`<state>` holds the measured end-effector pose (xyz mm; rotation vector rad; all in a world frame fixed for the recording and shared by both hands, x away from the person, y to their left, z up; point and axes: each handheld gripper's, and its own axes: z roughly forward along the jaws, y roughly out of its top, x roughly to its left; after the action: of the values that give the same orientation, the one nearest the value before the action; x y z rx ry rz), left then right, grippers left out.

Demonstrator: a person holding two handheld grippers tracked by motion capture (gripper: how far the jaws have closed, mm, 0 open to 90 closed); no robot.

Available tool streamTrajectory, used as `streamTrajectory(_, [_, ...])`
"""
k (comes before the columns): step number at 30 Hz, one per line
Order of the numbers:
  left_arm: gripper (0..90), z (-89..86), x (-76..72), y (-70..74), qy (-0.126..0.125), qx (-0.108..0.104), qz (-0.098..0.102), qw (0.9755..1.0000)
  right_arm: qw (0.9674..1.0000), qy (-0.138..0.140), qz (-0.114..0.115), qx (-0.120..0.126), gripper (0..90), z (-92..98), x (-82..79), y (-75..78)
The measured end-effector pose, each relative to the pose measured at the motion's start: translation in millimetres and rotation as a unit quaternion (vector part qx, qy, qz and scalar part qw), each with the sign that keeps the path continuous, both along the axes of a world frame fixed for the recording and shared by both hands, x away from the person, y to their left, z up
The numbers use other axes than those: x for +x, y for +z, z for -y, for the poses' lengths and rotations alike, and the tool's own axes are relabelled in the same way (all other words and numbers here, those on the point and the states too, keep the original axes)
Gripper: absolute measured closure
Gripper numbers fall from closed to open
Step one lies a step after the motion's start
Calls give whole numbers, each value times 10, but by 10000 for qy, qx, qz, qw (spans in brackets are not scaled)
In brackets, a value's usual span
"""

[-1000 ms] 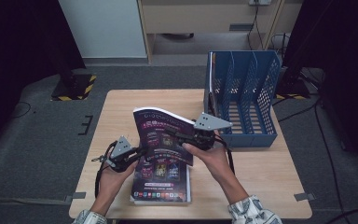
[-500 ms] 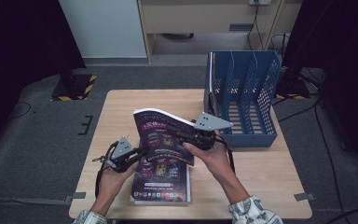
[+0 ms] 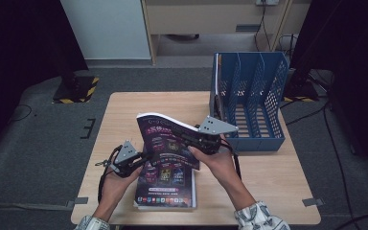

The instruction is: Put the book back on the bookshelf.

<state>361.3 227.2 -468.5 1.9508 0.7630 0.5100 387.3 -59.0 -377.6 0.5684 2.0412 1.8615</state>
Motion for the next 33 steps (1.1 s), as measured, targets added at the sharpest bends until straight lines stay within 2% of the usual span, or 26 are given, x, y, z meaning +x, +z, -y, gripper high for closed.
streamTrajectory(6, [769,-15,14,-24,108,-129,29,9999,9997,-236,84,-21,821,12,-3,1])
streamTrajectory(8, [720,-33,23,-44,219,-158,36,9996,9995,-292,113,-34,822,25,2,5])
streamTrajectory(13, [524,-102,70,-96,481,-192,-93,9986,9988,-485,68,29,824,94,19,28])
streamTrajectory(15, [439,-135,90,-112,598,-167,-121,9980,9981,-596,160,38,824,148,29,55])
streamTrajectory(16, [430,-149,96,-121,639,-146,-136,9978,9977,-652,173,43,823,169,29,68])
streamTrajectory(21, [303,-220,146,-181,918,139,-145,9956,9958,-885,193,158,824,341,50,143])
streamTrajectory(23, [242,-250,169,-207,1032,208,-227,9942,9952,-942,207,178,824,389,60,158])
streamTrajectory(26, [139,-315,206,-238,1414,323,-285,9890,9943,-1028,219,172,824,448,66,171])
streamTrajectory(27, [116,-337,215,-249,1471,334,-280,9882,9941,-1049,219,165,824,463,66,174])
streamTrajectory(30, [94,-423,245,-291,1558,512,-406,9856,9935,-1107,216,134,824,502,70,176])
streamTrajectory(33, [71,-486,276,-351,1602,598,-562,9837,9930,-1157,199,107,824,552,79,177])
